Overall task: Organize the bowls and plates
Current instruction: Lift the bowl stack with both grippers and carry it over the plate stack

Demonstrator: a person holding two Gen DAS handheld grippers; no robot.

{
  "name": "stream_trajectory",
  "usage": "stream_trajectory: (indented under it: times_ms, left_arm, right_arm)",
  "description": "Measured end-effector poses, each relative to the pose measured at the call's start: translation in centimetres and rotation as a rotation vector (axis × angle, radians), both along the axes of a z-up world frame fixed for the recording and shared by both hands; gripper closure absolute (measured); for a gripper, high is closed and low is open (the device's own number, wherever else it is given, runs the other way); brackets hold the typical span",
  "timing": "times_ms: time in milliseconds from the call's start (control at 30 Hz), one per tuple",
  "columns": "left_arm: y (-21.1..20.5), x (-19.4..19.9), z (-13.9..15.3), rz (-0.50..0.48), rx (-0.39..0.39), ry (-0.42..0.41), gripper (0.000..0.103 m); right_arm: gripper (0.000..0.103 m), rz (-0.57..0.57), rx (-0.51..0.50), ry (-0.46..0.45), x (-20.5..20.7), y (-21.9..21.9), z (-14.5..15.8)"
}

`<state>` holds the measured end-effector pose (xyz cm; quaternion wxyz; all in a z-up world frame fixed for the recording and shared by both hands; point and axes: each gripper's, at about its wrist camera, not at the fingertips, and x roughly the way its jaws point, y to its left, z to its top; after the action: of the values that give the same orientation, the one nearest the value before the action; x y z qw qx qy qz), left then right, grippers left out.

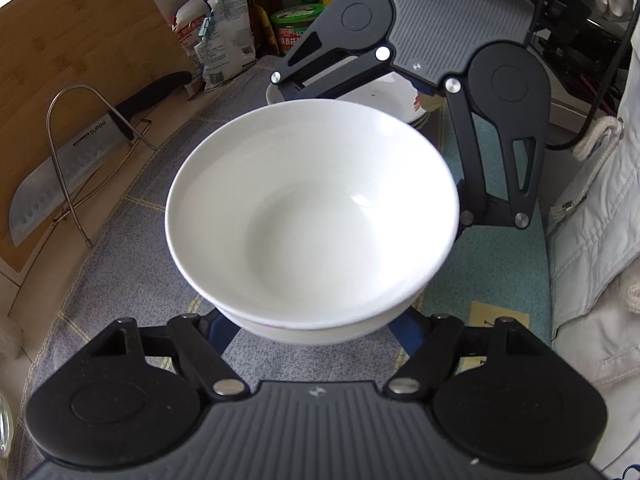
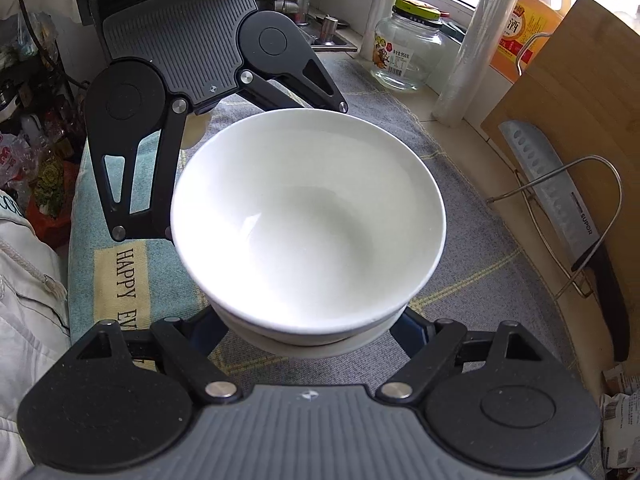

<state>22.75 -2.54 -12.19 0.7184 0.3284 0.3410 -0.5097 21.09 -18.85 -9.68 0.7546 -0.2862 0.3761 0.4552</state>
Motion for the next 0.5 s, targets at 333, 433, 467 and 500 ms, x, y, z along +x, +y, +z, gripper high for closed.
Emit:
stream_trajectory:
  times_ms: [333, 433, 467, 500]
  left_arm:
    - [-2.9, -1.1, 2.1, -0.021, 0.011, -0.034, 0.025]
    - [-4.4, -1.2, 2.6, -0.042, 0.015, -0.048, 0.025]
    - [-5.0, -1.2, 2.7, -0.051, 0.014, -0.053, 0.025]
    - [-5.5, -1.1, 2.9, -0.059, 0.012, -0.057, 0.025]
  right_arm:
    - [0.013, -0.025, 0.021, -0.028, -1.3, -3.2, 2.0]
    - [0.013, -0.044, 0.022, -0.036, -1.6, -4.7, 2.4]
    - [0.013, -0.051, 0.021, -0.040, -1.7, -5.2, 2.5]
    - [0.013, -0.062, 0.021, -0.043, -1.7, -5.8, 2.7]
